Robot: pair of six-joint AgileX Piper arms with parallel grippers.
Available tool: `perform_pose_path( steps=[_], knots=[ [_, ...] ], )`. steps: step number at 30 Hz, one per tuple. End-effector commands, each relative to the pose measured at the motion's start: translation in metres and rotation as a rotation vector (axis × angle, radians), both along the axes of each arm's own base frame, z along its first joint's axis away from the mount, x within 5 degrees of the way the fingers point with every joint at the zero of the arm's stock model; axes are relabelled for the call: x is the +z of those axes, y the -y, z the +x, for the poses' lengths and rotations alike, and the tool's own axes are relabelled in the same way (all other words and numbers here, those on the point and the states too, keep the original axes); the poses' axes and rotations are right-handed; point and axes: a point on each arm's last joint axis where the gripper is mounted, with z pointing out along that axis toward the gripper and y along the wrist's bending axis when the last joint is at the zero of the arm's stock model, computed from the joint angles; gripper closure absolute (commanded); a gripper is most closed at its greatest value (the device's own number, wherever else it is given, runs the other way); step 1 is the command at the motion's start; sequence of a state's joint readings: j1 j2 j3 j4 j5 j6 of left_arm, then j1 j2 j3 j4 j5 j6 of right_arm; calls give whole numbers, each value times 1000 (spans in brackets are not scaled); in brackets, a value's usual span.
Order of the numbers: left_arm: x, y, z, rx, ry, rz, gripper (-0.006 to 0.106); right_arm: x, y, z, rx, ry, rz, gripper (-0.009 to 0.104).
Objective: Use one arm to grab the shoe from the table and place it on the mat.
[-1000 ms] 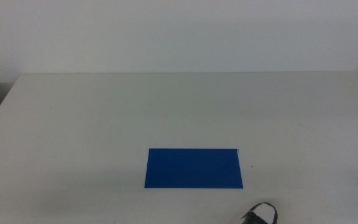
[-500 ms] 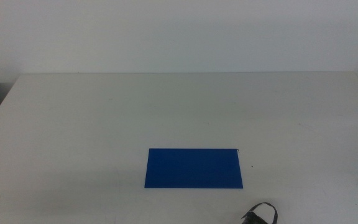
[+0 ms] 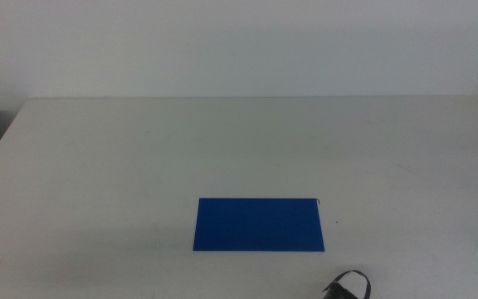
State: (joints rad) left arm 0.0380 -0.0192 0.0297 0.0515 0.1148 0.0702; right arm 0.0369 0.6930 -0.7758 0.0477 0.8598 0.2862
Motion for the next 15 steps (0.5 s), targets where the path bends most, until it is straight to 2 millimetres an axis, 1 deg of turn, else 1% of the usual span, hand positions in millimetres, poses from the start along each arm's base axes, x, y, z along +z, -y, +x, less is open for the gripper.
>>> perform_pose_path(
  steps=[1,5,8,11,15],
  knots=[
    [6,1,0,-8,84,-11,7,23,-3,6,-52,2,89,28],
    [6,1,0,-8,84,-11,7,30,-12,13,-166,-134,231,28],
    [6,1,0,-8,84,-11,7,26,-21,23,-196,-213,229,28],
    [6,1,0,-8,84,-11,7,16,-44,32,-154,-306,252,28],
    [6,1,0,-8,84,-11,7,2,-79,37,-117,-419,286,28]
  ],
)
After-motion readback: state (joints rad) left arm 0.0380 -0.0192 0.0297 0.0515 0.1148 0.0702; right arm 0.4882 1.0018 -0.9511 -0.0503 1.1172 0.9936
